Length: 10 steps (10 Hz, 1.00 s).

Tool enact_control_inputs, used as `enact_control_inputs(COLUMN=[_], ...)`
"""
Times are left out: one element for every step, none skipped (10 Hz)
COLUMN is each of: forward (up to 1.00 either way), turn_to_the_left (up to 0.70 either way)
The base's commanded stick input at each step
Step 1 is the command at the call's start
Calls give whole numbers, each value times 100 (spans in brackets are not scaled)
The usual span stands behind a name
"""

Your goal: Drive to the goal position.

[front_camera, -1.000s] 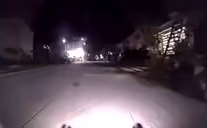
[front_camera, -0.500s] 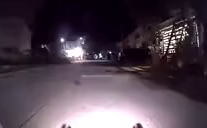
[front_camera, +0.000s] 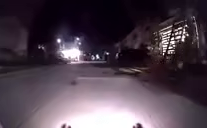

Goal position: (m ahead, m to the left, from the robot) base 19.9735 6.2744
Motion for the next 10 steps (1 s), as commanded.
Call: enact_control_inputs(forward=[60,60,60,60,60,60,60,60,60,60], turn_to_the_left=[-15,-15,-15,-15,-15,-15,-15,-15,-15,-15])
